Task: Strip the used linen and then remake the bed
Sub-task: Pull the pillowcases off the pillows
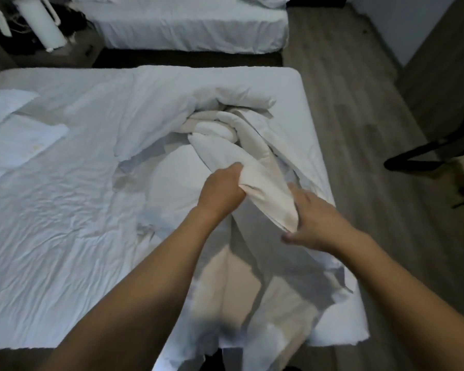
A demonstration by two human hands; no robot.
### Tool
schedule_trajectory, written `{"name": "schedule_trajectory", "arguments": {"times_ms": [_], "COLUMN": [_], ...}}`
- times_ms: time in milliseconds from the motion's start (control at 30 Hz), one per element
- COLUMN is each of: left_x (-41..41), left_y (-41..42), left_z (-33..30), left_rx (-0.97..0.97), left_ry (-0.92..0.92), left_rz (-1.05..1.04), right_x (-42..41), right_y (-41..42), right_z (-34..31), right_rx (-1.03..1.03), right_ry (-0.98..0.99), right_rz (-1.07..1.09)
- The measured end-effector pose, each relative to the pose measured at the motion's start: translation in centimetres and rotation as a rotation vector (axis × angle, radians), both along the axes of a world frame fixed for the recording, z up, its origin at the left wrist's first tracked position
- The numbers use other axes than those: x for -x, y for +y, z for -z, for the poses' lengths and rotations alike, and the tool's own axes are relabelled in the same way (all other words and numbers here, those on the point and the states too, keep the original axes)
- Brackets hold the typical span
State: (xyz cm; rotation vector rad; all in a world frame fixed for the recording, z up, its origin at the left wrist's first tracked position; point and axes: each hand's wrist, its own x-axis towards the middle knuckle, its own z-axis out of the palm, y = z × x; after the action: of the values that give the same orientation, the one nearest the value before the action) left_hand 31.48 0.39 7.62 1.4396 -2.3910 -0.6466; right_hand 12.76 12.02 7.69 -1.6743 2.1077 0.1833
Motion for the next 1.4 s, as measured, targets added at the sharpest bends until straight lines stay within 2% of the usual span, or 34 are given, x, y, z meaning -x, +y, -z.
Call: {"name": "schedule_trajectory", "arguments": {"times_ms": [100, 200, 267, 333, 400, 467, 533, 600, 667, 733, 800, 833, 933, 1067, 1133, 1233, 1300, 1400], "left_x": [0.5, -2.5, -4.6, -5.6, -5.6, -4.8, -3.0, -0.7, 1.1, 2.5, 3.1, 3.0, 2.0, 0.6, -1.2, -3.5, -2.2, 1.8], "left_y": [3.4, 5.4, 5.1, 4.4, 4.1, 4.1, 4.0, 3.9, 4.2, 5.2, 6.5, 7.3, 9.5, 10.4, 9.8, 7.6, 6.4, 7.6], "left_z": [-0.6, 1.6, 4.1, 6.4, 8.1, 8.5, 6.7, 4.1, 1.6, -0.4, -0.9, -0.8, 1.4, 5.4, 7.2, 8.1, 7.0, 3.0], "left_rx": [-0.005, 0.019, 0.076, 0.06, 0.042, 0.002, -0.107, -0.145, -0.072, -0.039, -0.015, -0.015, -0.02, 0.139, 0.117, -0.095, -0.209, -0.194], "left_ry": [0.054, 0.113, -0.02, -0.179, -0.261, -0.17, 0.078, 0.195, 0.196, 0.152, 0.063, 0.025, -0.051, -0.184, -0.21, -0.125, -0.044, 0.104], "left_rz": [0.064, -0.08, -0.147, -0.217, -0.287, -0.351, -0.384, -0.327, -0.254, -0.17, -0.113, -0.098, -0.068, -0.065, -0.134, -0.348, -0.262, -0.173], "right_x": [-3.0, -3.2, -2.7, -2.1, -0.9, 1.5, 4.7, 7.3, 7.0, 4.0, 0.6, -0.3, -0.4, 0.3, 2.2, 7.6, 10.4, 9.8], "right_y": [-1.6, -1.2, 0.0, 1.7, 3.9, 5.6, 6.2, 5.8, 5.0, 3.8, 2.7, 2.2, 2.5, 4.3, 5.0, 6.6, 7.2, 6.8], "right_z": [1.6, 1.2, -0.5, -2.4, -4.5, -5.9, -6.3, -5.9, -5.4, -4.8, -3.6, -2.8, -1.2, -1.1, -2.6, -4.5, -5.1, -4.8], "right_rx": [0.188, 0.243, 0.284, 0.331, 0.375, 0.395, 0.283, 0.16, 0.13, 0.281, 0.425, 0.411, 0.201, 0.226, 0.252, 0.319, 0.294, 0.105], "right_ry": [-0.145, -0.196, -0.223, -0.252, -0.287, -0.289, -0.107, 0.035, 0.05, -0.002, -0.063, -0.089, -0.148, -0.127, -0.147, -0.143, -0.077, -0.06], "right_rz": [0.125, 0.182, 0.13, 0.08, 0.096, 0.178, 0.265, 0.361, 0.285, 0.053, -0.061, -0.055, 0.078, -0.013, 0.042, 0.199, 0.227, 0.115]}}
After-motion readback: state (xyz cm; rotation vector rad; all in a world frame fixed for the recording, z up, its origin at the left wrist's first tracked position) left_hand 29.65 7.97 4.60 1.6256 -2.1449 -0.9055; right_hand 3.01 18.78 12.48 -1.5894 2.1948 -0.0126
